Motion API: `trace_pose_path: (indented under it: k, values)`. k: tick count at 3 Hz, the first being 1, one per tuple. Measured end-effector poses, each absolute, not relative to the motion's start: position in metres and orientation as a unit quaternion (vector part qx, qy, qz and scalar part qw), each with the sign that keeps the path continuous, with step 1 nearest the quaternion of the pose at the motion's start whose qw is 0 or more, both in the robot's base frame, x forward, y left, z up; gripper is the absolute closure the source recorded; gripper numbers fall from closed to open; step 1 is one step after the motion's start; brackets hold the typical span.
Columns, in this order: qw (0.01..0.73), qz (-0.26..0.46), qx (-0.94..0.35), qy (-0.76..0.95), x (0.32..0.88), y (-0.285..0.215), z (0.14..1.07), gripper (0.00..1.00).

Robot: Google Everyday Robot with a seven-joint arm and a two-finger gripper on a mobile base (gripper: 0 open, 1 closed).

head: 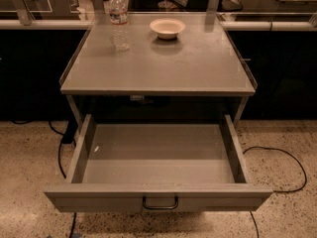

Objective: Close top drawer

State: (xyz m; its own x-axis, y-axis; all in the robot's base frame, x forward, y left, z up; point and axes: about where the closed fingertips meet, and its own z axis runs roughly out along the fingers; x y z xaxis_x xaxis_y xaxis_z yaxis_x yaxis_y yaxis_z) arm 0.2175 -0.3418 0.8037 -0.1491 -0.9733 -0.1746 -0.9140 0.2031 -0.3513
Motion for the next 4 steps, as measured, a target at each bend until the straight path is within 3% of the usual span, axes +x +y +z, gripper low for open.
trace_pose_path:
  k: [4]
  values:
    - [0.156, -0.130, -0.713, 0.671, 0.200, -0.311, 0.772, 0.00]
